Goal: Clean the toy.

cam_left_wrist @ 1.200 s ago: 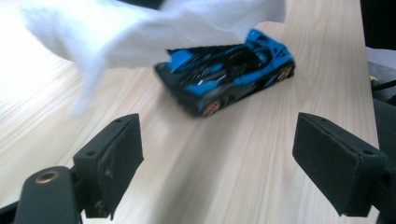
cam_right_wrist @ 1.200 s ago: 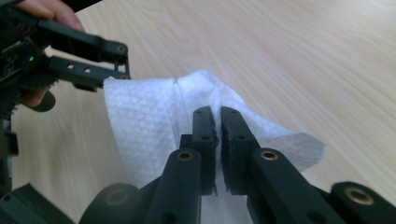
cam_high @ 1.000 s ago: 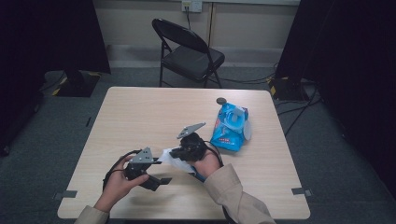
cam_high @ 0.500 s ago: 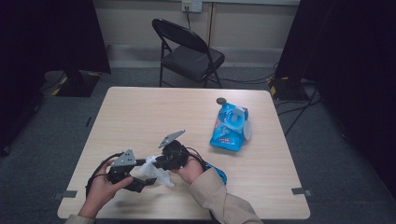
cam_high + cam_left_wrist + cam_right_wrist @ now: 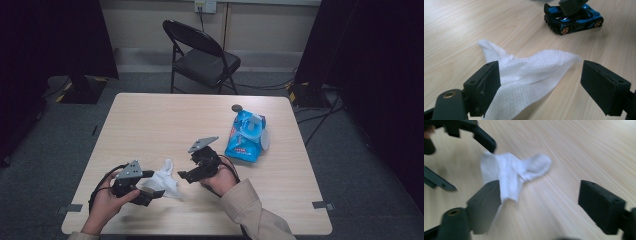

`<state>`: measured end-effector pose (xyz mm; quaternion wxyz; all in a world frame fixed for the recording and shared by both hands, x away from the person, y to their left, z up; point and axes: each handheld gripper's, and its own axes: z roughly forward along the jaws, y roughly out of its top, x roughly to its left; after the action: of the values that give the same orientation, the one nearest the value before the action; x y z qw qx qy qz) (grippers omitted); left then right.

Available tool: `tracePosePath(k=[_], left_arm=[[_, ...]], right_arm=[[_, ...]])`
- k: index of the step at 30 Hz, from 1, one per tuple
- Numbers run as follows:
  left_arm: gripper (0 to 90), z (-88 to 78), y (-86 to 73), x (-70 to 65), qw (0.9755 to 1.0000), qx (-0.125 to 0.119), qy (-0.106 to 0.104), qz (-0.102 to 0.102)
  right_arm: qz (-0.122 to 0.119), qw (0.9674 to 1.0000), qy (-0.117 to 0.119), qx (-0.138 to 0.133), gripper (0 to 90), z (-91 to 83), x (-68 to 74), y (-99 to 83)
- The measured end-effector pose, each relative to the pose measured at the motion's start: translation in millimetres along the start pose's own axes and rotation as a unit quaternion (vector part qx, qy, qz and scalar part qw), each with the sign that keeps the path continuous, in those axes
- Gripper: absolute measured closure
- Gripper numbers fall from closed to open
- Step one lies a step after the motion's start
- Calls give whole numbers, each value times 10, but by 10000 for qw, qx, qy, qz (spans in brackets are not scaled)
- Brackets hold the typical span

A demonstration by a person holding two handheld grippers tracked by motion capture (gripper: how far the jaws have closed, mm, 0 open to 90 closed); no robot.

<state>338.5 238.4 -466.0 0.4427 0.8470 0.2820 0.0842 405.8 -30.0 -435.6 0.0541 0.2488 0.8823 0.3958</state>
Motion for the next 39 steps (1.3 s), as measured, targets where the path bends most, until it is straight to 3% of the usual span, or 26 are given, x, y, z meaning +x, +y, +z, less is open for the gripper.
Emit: tracePosePath(k=[6, 10, 16, 20, 23, 29, 31, 39], left_arm=[[159, 16, -2, 7, 10000, 9, 10, -38], [159, 22, -3, 14, 10000, 45, 15, -28], [159, 25, -3, 26, 10000, 38, 30, -62], [159, 21, -6, 23, 10000, 31, 23, -49], [159, 26, -14, 37, 10000, 46, 36, -68], [159, 35, -3, 41, 10000, 22, 40, -80], [159, 37, -5, 44, 10000, 28, 39, -69], [159, 48, -16, 48, 10000, 62, 28, -68]], right_arm=[[154, 9995, -198, 175, 145, -137, -138, -241], [119, 9988, -322, 358, 142, -125, -160, -369], [175, 9984, -350, 411, 140, -70, -180, -521], [85, 9962, -501, 709, 130, -27, -188, -581], [98, 9955, -531, 778, 136, -11, -199, -661], [86, 9950, -555, 829, 166, 30, -227, -680], [126, 9955, -456, 818, 179, 47, -235, -685], [-78, 9955, -555, 760, 221, 52, -202, -722]])
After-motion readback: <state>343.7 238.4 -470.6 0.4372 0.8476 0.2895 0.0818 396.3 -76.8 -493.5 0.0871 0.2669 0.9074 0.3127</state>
